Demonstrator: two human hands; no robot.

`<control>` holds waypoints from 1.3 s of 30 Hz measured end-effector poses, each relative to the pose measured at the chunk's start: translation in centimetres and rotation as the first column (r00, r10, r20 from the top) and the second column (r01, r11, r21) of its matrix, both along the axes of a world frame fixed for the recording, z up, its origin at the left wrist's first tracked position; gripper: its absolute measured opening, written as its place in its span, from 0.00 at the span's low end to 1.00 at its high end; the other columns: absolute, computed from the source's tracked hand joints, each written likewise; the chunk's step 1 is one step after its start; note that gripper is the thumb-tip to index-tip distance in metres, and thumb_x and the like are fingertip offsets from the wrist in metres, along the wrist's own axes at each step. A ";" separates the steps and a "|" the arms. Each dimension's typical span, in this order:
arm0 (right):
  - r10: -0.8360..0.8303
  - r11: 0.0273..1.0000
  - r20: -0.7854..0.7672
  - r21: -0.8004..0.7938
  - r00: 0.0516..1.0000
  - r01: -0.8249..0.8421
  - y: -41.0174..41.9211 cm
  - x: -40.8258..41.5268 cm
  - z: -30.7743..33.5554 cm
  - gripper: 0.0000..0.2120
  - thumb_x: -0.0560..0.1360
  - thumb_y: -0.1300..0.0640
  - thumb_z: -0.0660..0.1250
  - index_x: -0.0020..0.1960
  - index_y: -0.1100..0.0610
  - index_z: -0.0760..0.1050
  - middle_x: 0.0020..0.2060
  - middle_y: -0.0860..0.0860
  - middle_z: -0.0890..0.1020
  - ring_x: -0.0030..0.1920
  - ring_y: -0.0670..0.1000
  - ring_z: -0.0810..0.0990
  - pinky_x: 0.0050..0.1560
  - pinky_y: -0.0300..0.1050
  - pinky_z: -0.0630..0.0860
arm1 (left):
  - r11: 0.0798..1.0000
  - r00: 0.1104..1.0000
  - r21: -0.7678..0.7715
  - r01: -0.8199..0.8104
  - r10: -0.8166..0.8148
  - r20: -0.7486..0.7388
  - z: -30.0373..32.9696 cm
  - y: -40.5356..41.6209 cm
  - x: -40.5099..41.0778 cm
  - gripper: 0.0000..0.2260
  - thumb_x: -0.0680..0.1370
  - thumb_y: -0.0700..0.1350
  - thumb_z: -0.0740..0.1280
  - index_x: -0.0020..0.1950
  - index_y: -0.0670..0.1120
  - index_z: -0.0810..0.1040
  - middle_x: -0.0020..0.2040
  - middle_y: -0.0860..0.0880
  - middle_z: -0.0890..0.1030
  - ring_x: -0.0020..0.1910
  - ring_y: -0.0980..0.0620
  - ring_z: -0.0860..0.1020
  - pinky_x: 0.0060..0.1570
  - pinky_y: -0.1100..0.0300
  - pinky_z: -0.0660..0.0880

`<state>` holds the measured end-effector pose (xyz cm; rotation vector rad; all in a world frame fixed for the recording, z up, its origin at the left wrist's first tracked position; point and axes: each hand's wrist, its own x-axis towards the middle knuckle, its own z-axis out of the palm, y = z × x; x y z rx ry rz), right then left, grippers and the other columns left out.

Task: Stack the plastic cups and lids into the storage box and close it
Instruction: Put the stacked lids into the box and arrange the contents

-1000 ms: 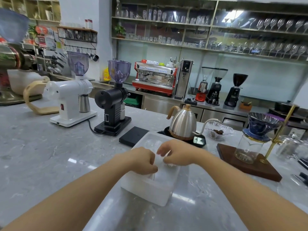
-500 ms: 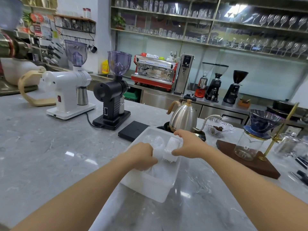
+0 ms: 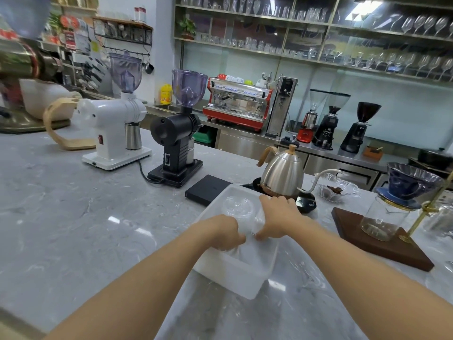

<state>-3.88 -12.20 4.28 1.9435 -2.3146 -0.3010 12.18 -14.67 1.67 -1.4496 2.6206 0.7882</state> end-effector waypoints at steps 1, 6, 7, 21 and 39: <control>0.001 1.000 -0.012 0.002 1.000 -0.001 -0.1 0.0 -0.1 0.37 0.63 0.37 0.77 0.62 0.52 0.65 0.56 0.52 0.75 0.53 0.55 0.69 0.53 0.48 0.61 | 1.000 1.000 -0.003 0.003 -0.003 0.003 0.0 0.0 0.0 0.11 0.82 0.50 0.61 0.49 0.43 0.75 0.39 0.46 0.78 0.39 0.45 0.76 0.41 0.56 0.73; 0.017 1.000 -0.035 0.008 0.999 -0.017 -0.2 0.3 -0.2 0.37 0.65 0.44 0.77 0.67 0.53 0.65 0.59 0.53 0.74 0.56 0.55 0.72 0.55 0.48 0.64 | 1.000 1.000 -0.022 0.002 -0.002 0.013 0.4 0.5 0.0 0.16 0.83 0.49 0.61 0.59 0.38 0.79 0.47 0.43 0.78 0.45 0.43 0.75 0.46 0.54 0.72; 0.023 1.000 -0.039 0.009 0.999 -0.023 -0.1 0.3 -0.1 0.37 0.65 0.45 0.77 0.68 0.53 0.65 0.59 0.53 0.74 0.58 0.56 0.73 0.55 0.48 0.65 | 1.000 1.000 -0.025 0.002 -0.001 0.015 0.5 0.5 0.0 0.17 0.84 0.49 0.61 0.60 0.36 0.79 0.47 0.43 0.78 0.45 0.43 0.75 0.46 0.54 0.72; -0.029 0.990 0.103 0.143 0.994 0.015 -0.1 0.8 1.5 0.47 0.63 0.35 0.77 0.75 0.51 0.63 0.69 0.51 0.71 0.68 0.56 0.72 0.71 0.55 0.62 | 1.000 1.000 -0.014 0.012 -0.012 -0.001 0.4 0.3 0.2 0.12 0.82 0.48 0.61 0.46 0.42 0.77 0.41 0.44 0.80 0.41 0.44 0.76 0.45 0.54 0.73; -0.030 0.998 0.187 -0.042 0.982 0.038 -0.1 1.6 1.8 0.23 0.75 0.43 0.65 0.64 0.56 0.75 0.60 0.52 0.80 0.59 0.57 0.78 0.58 0.53 0.76 | 0.999 1.000 -0.039 0.022 -0.022 -0.004 0.3 0.2 0.2 0.16 0.82 0.47 0.60 0.37 0.42 0.74 0.35 0.46 0.77 0.33 0.47 0.74 0.43 0.54 0.73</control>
